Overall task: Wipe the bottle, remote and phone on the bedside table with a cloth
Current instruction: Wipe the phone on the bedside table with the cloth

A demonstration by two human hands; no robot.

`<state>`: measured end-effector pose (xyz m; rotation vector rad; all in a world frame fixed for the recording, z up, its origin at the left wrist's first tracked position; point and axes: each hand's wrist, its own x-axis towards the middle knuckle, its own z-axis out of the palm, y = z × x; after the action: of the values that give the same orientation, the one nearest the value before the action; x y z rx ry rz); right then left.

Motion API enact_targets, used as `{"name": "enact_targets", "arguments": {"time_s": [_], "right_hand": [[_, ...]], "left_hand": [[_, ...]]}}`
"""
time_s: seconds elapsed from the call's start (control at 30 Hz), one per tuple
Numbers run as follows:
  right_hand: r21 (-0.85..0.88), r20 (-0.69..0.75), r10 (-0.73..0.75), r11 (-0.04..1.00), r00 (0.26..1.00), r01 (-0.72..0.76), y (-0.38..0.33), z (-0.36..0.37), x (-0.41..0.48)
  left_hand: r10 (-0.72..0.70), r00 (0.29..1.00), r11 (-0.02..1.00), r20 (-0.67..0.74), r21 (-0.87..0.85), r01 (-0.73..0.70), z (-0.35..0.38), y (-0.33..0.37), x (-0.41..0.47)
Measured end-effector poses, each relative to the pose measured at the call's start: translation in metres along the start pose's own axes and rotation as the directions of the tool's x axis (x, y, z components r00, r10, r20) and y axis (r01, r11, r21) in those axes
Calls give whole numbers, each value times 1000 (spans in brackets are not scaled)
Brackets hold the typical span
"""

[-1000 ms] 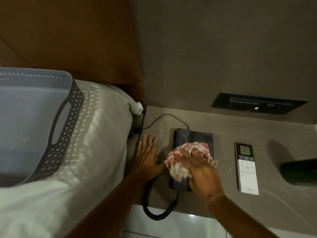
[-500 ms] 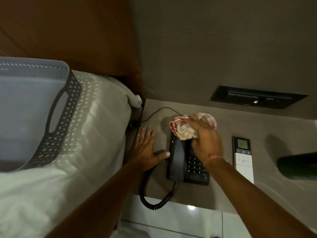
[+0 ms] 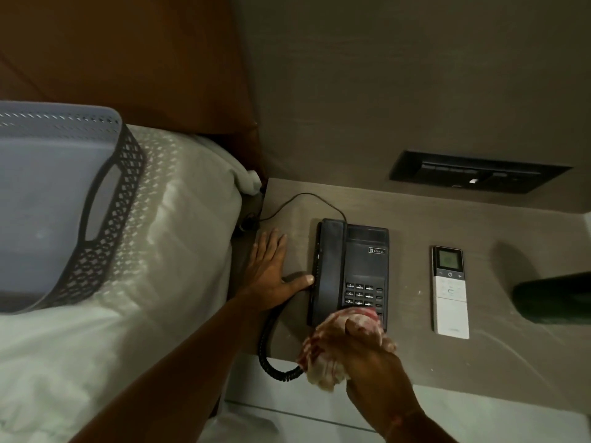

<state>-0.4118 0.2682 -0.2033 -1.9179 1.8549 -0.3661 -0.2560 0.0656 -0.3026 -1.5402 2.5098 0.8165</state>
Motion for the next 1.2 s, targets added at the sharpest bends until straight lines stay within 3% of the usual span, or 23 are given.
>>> {"name": "enact_targets", "arguments": {"time_s": [0.07, 0.17, 0.23, 0.37, 0.53, 0.73, 0.87, 0.97, 1.1, 1.2], "right_hand": [[88, -4, 118, 989, 993, -117, 4, -17, 10], [202, -269, 338, 935, 902, -290, 22, -44, 63], [174, -380, 334, 942, 863, -288, 29, -56, 105], [-15, -189, 173, 984, 967, -179, 33, -34, 141], [-48, -259, 146, 985, 955, -164, 11, 16, 61], [-7, -197, 65, 998, 978, -67, 1, 37, -13], [113, -343, 187, 981, 920, -157, 9, -4, 18], [108, -397, 279, 960, 874, -258, 26, -33, 78], [-45, -272, 155, 984, 950, -173, 40, -35, 138], [-29, -218, 162, 985, 963, -172, 32, -12, 123]], "left_hand": [[10, 1000, 1000, -5, -21, -10, 1, -1, 1], [18, 1000, 999, -5, -30, -18, 1, -3, 1], [1, 1000, 1000, -30, -22, -1, 3, -3, 2], [-14, 1000, 1000, -18, -26, 13, 2, -1, 3], [6, 1000, 1000, 29, -4, -6, -3, 1, 1], [-24, 999, 1000, 27, -7, 24, -3, 3, 0], [-8, 1000, 1000, 21, -21, 9, -2, 1, 2], [-1, 1000, 1000, 5, -20, 1, -1, 1, 1], [-12, 1000, 1000, -1, -25, 12, -2, 4, 0], [-5, 1000, 1000, 18, -14, 6, -5, 5, 0]]}}
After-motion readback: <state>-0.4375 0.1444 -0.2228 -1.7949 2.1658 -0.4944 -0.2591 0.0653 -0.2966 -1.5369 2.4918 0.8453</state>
